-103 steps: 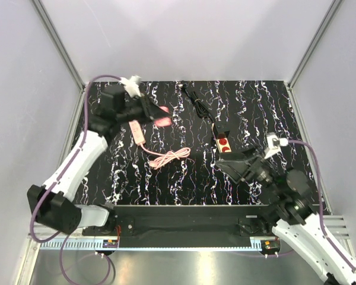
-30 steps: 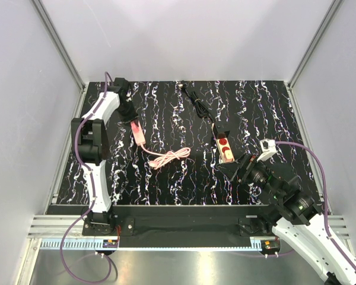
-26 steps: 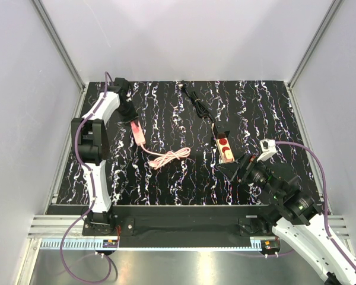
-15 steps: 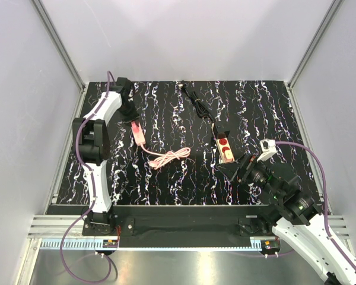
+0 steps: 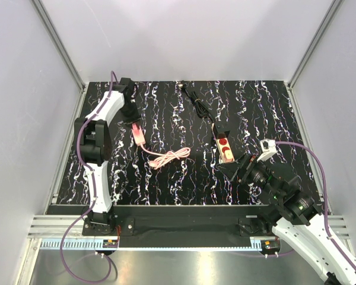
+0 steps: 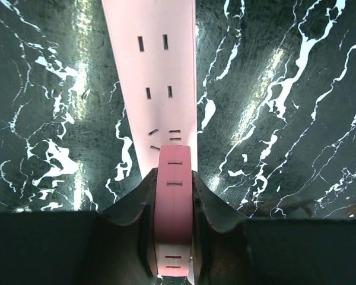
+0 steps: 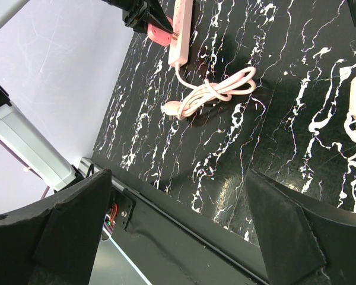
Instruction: Insert the plug
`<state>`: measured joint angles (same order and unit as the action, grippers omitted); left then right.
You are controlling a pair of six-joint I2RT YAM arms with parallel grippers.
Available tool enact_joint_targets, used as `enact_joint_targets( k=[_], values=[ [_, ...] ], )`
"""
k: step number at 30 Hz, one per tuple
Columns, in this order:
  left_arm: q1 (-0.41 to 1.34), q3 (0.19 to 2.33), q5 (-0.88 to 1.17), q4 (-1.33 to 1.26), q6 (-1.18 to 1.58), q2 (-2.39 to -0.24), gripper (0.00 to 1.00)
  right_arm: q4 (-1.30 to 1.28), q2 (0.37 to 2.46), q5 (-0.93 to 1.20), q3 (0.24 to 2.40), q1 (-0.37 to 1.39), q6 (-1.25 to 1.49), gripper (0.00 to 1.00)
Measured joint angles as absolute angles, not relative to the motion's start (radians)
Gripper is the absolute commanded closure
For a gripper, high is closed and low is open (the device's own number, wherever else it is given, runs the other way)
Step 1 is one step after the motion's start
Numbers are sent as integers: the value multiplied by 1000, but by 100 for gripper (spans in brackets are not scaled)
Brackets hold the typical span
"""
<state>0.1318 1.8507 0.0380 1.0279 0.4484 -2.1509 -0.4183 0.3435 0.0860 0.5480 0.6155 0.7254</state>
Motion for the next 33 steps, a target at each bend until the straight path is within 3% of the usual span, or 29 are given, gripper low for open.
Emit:
enact_joint_targets(
  k=[33],
  values=[
    [132, 1921, 4, 1037, 443, -2197, 100, -444, 392, 43, 552, 616, 685, 0]
  ],
)
